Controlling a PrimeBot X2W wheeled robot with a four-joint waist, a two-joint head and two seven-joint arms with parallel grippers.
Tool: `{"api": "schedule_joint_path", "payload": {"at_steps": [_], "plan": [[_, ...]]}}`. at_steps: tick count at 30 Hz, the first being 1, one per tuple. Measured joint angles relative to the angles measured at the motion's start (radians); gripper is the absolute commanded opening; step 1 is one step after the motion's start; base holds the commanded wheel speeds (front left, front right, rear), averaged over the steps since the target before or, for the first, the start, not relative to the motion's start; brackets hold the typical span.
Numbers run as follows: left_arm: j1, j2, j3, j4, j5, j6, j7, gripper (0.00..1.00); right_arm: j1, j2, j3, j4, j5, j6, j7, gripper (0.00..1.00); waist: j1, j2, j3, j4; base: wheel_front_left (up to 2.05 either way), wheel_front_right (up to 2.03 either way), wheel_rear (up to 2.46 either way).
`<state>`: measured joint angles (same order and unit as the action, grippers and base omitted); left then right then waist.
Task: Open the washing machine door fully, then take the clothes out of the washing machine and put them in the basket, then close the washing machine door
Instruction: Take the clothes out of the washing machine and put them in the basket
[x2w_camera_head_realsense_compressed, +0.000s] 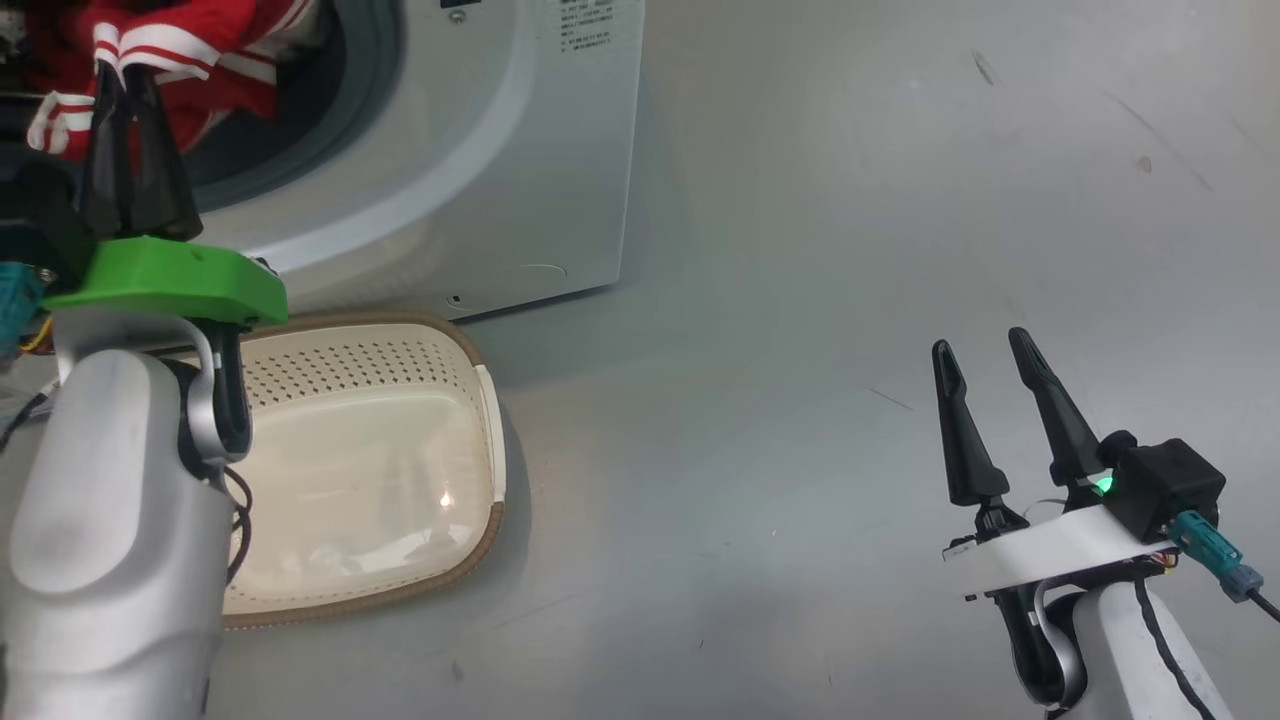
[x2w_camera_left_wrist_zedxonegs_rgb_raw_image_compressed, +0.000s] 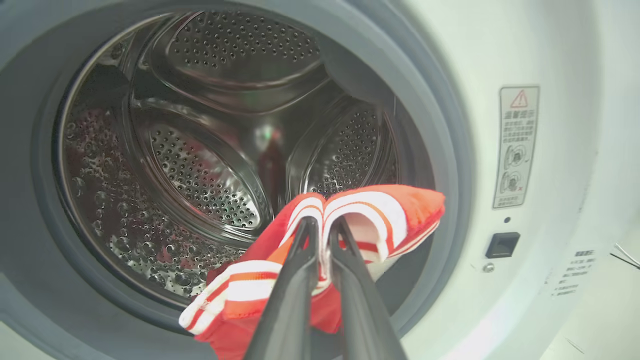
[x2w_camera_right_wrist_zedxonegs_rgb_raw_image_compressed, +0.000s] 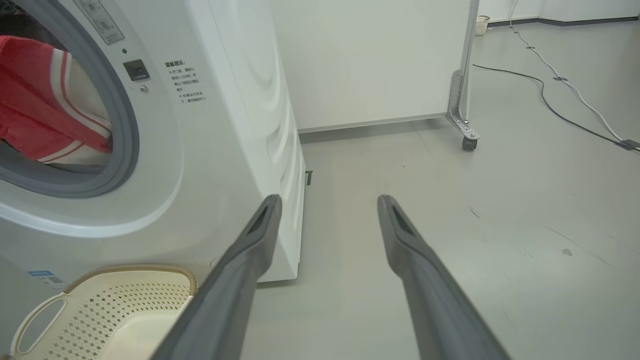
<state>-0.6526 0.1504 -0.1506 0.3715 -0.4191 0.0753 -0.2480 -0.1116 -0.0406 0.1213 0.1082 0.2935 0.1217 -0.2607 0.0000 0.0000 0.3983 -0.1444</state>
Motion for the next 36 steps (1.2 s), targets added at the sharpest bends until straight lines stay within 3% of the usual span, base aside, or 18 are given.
{"api": "schedule_joint_path", "payload": {"at_steps": [27, 36], "plan": [[0.348, -0.067, -0.003, -0.304, 0.085, 0.027, -0.004, 0.00, 0.132, 0.000, -0.008, -0.012, -0.002, -0.020, 0.000, 1.00, -0.0001, 0.0000, -0.199, 0.134, 0.00, 0.00, 0.00], [0.451, -0.077, -0.022, -0.306, 0.089, 0.032, -0.004, 0.00, 0.134, 0.000, 0.001, -0.027, -0.005, -0.020, 0.000, 1.00, 0.0000, 0.0000, -0.205, 0.143, 0.00, 0.00, 0.00]]}}
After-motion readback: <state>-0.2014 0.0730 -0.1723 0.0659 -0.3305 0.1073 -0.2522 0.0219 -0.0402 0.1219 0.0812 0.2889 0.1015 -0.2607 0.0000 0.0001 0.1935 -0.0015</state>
